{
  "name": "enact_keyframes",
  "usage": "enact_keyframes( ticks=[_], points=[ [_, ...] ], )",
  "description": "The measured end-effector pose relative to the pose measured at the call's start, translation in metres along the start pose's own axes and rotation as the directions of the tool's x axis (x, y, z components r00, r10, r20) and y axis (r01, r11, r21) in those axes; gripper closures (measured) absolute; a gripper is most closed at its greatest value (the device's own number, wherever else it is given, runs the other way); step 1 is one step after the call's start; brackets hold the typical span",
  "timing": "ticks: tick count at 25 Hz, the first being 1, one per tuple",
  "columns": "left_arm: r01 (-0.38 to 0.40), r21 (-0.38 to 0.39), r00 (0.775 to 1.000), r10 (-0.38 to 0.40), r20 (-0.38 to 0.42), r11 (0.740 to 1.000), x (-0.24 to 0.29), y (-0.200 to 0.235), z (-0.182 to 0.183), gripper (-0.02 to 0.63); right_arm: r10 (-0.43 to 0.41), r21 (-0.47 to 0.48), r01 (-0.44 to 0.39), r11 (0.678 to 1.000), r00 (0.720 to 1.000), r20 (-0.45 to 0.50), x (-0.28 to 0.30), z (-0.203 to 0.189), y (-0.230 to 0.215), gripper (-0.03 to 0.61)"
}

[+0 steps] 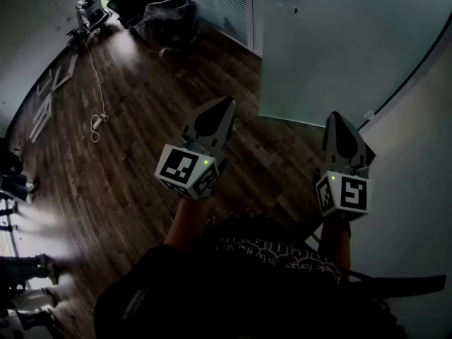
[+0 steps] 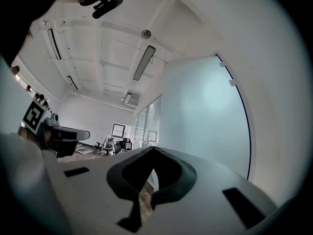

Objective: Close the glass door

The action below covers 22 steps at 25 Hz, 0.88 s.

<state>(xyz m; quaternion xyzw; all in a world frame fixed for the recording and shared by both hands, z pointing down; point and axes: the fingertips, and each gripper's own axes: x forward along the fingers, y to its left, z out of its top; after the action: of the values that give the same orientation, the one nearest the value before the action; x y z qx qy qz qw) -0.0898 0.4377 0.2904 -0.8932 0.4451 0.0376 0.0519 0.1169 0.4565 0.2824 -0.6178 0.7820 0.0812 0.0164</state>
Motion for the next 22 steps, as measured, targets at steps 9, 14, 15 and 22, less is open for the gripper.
enact_keyframes(
  ticks=[9, 14, 15, 22],
  points=[
    [0.012, -0.013, 1.000, -0.012, -0.008, 1.000, 0.004, 0.002, -0.001, 0.612, 0.003, 0.029, -0.003, 1.000, 1.000, -0.002, 0.007, -0.001, 0.000, 0.575],
    [-0.002, -0.017, 1.000, 0.002, -0.019, 1.000, 0.001, 0.011, -0.007, 0.612, 0.010, 0.019, -0.010, 1.000, 1.000, 0.004, 0.017, -0.006, 0.008, 0.575],
    [-0.001, -0.015, 1.000, 0.001, -0.019, 1.000, 0.000, 0.013, -0.009, 0.612, 0.013, 0.024, -0.013, 1.000, 1.000, 0.009, 0.019, -0.006, 0.010, 0.575],
    [-0.025, -0.024, 1.000, 0.025, -0.019, 0.999, -0.012, 0.035, -0.015, 0.612, 0.011, 0.072, -0.014, 0.997, 0.999, 0.031, 0.036, -0.008, 0.027, 0.575]
  ],
)
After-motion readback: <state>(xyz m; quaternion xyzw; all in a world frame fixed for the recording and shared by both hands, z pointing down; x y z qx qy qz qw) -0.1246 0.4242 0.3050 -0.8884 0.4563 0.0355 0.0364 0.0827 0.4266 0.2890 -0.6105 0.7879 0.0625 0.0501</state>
